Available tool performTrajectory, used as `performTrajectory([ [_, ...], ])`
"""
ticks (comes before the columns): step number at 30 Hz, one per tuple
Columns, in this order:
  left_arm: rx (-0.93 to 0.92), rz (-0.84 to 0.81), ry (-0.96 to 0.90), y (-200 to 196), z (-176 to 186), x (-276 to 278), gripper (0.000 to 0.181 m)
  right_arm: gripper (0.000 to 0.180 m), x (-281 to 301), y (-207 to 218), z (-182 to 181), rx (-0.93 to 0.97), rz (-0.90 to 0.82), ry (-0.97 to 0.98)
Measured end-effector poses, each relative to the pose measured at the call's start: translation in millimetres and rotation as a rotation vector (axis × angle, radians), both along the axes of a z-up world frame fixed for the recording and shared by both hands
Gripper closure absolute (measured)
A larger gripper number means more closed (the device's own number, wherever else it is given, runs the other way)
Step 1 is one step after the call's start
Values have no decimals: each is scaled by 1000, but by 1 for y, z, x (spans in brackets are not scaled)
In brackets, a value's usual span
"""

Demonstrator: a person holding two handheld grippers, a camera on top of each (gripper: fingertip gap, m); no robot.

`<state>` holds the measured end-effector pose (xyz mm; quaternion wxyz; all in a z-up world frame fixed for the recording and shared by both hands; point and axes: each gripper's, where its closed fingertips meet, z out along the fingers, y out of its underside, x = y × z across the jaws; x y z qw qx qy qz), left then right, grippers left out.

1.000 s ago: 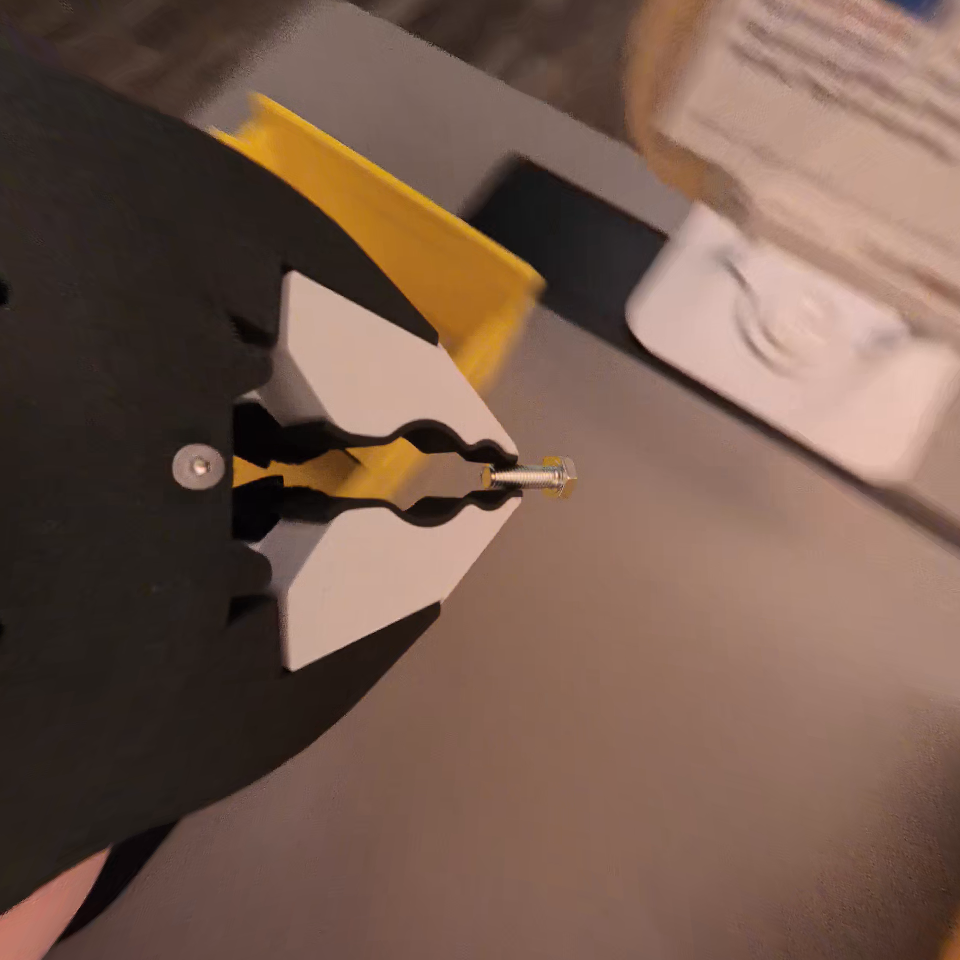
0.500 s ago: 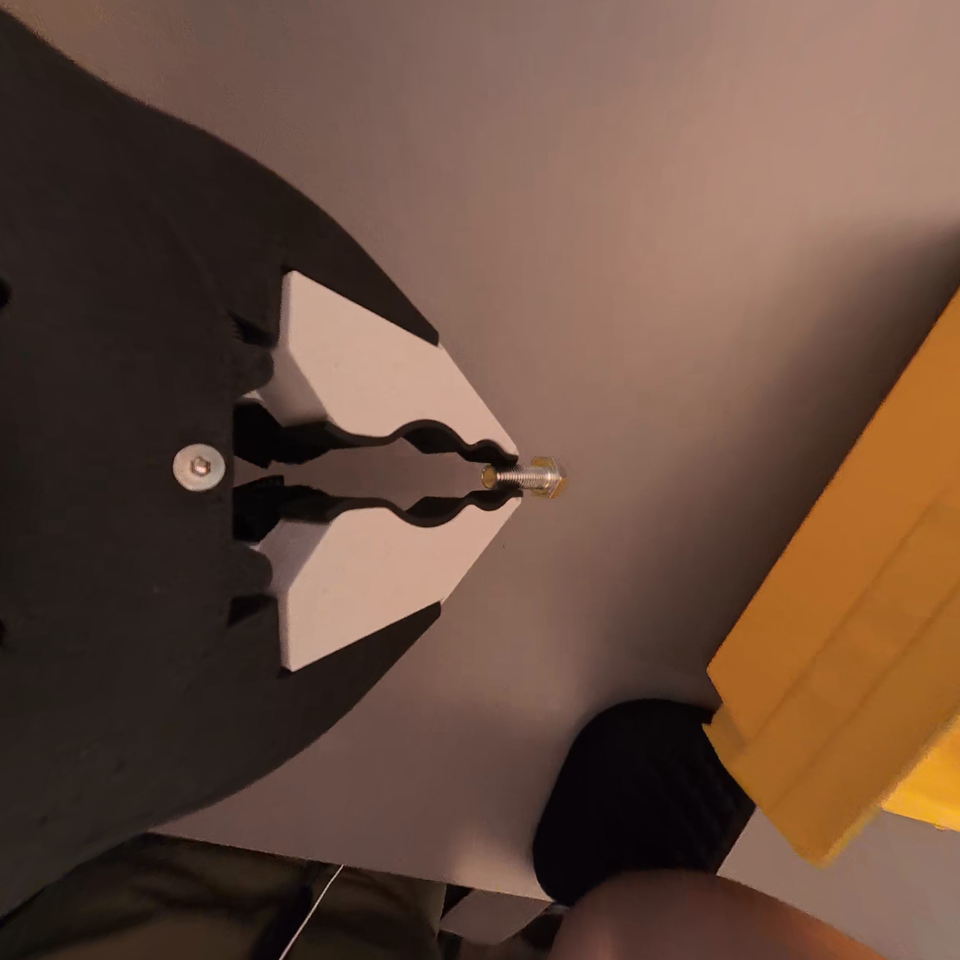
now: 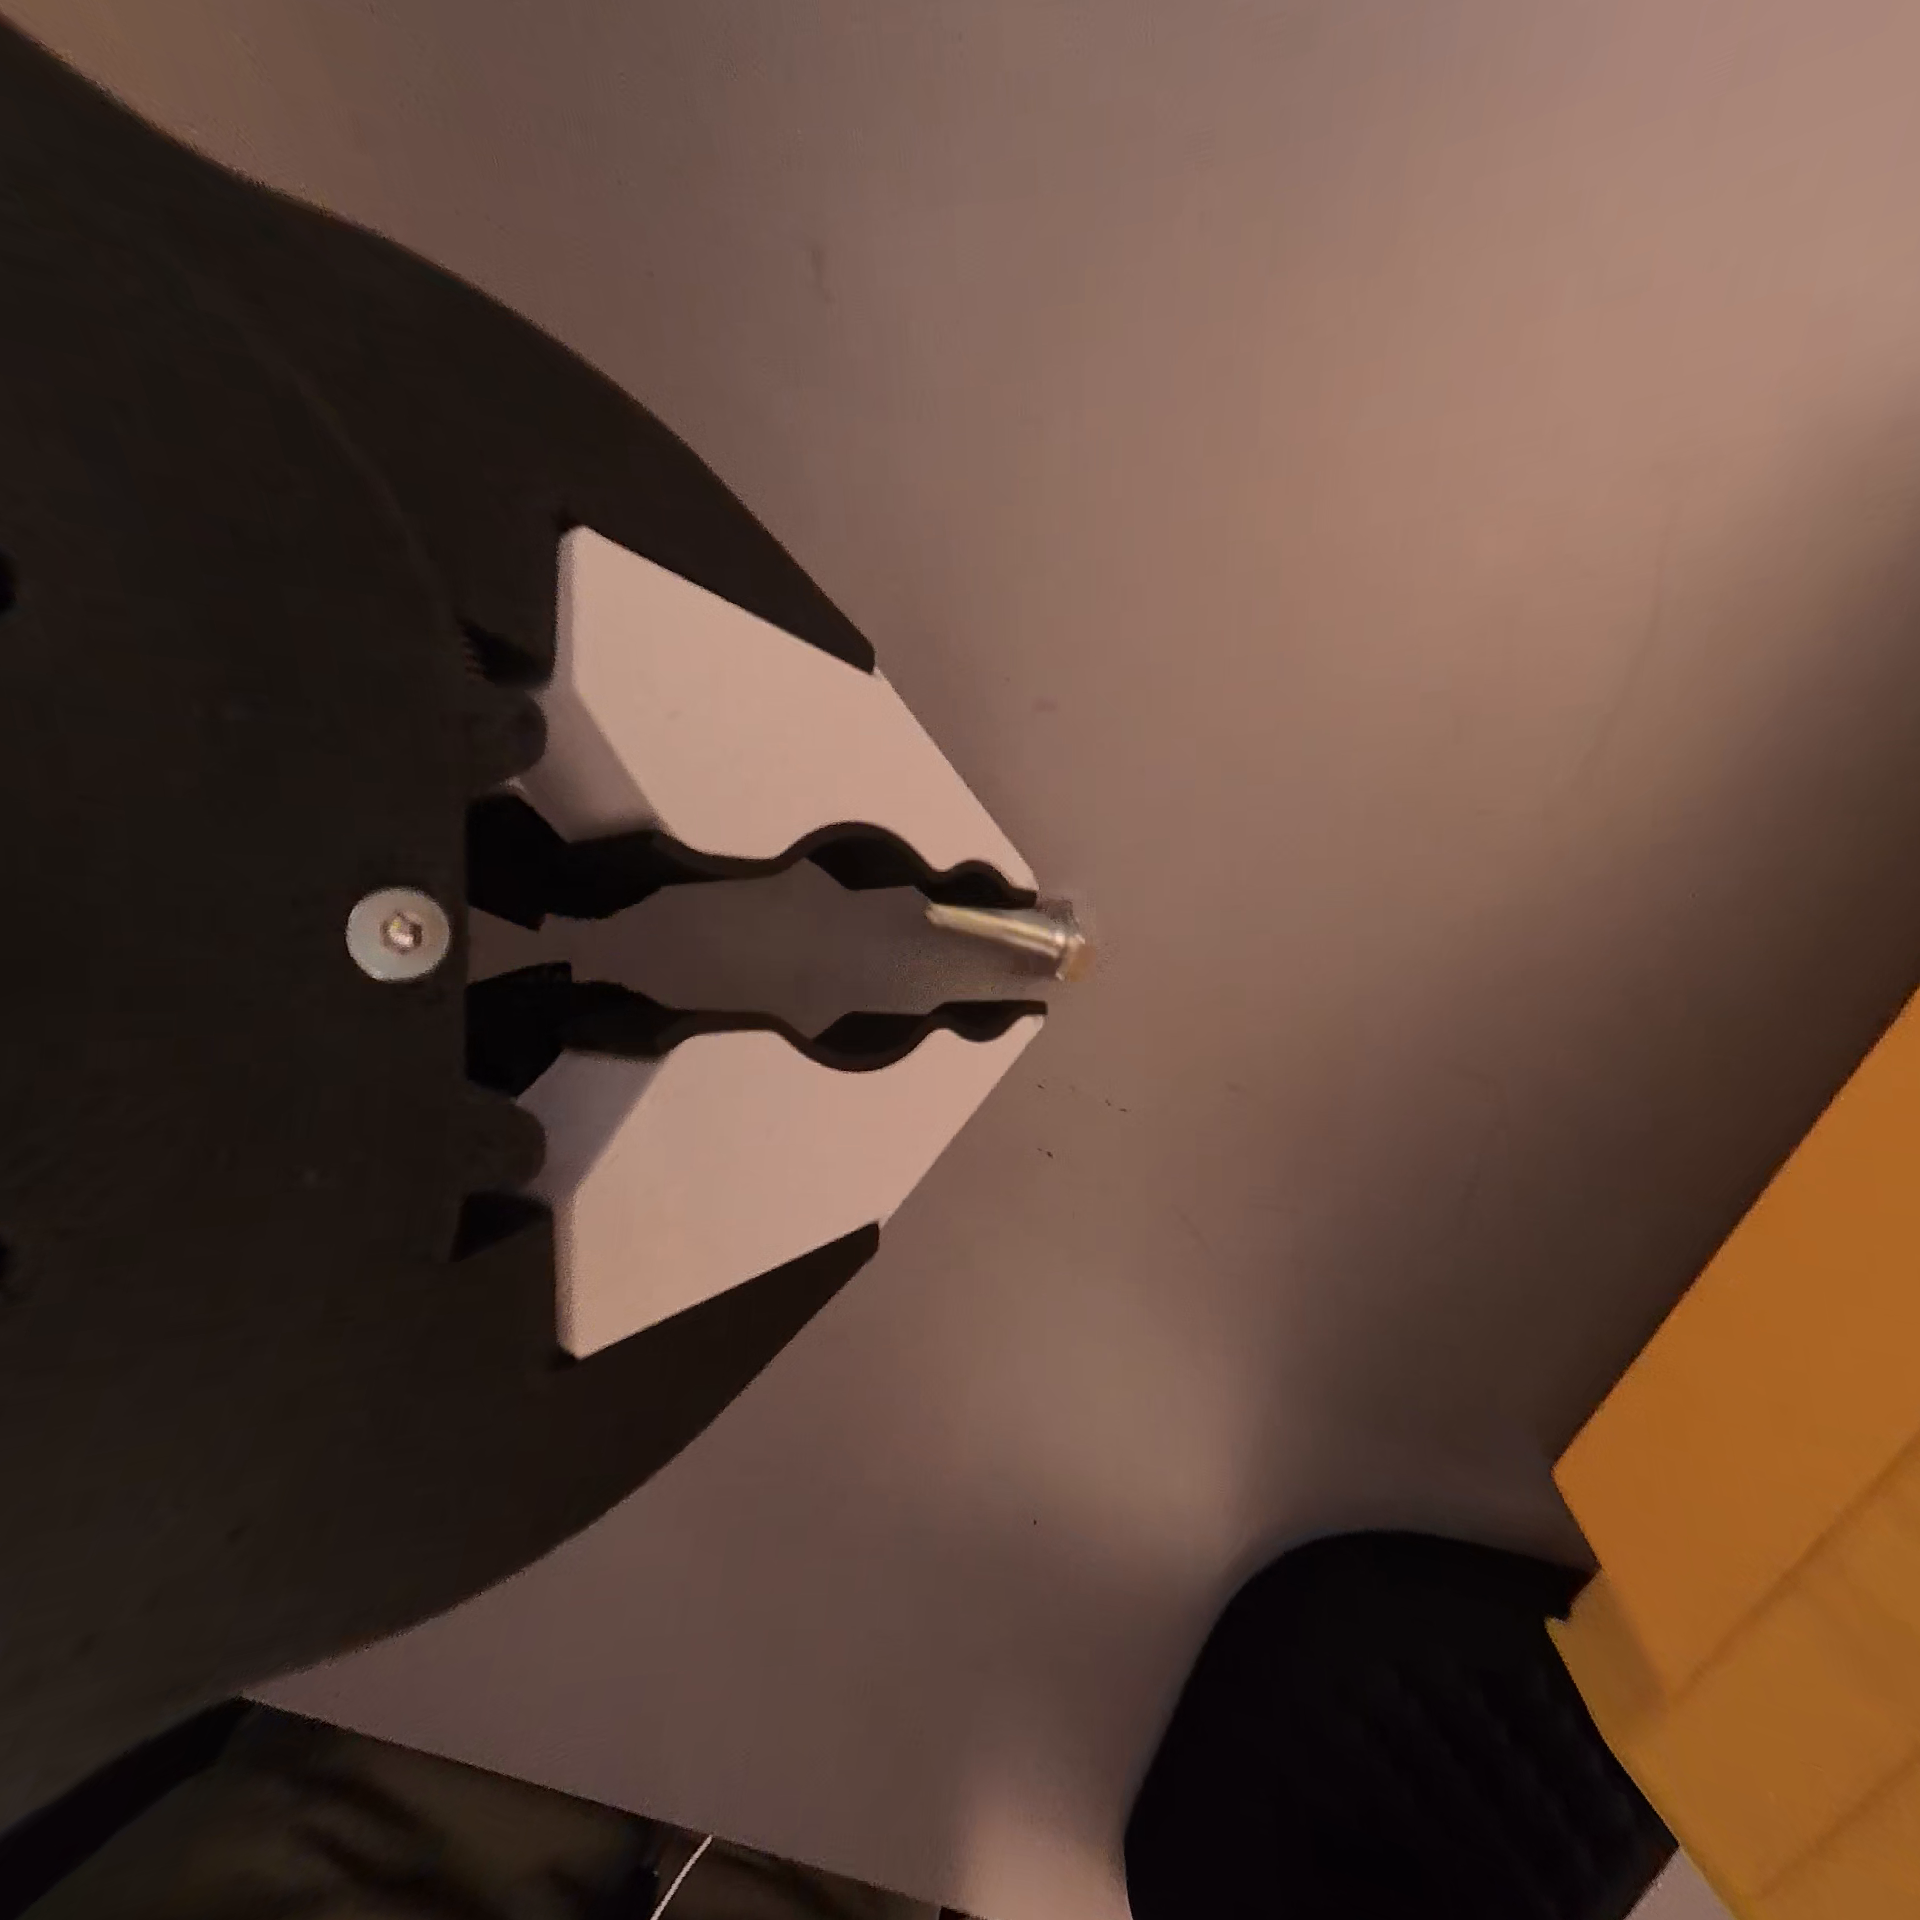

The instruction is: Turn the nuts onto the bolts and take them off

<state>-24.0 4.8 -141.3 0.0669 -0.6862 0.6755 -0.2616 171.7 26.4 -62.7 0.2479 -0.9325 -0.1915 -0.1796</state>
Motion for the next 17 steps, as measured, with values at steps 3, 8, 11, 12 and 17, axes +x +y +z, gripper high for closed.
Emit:
performTrajectory([
  [3, -12, 6, -47, 2, 9, 3, 148, 158, 0, 0, 0, -2, 2, -3],
  [8, -41, 75, -301, 17, 63, 16, 146, 158, 1, 0, 1, 2, 2, -3],
  [11, -124, 124, -600, 18, 130, 21, 146, 158, 1, 0, 2, 10, 1, -2],
  [12, -154, 138, -693, 18, 154, 19, 143, 158, 2, 0, 3, 13, 0, -2],
  [17, -171, 169, -1019, 16, 241, -11, 128, 158, 4, 0, 7, 31, -5, 2],
])
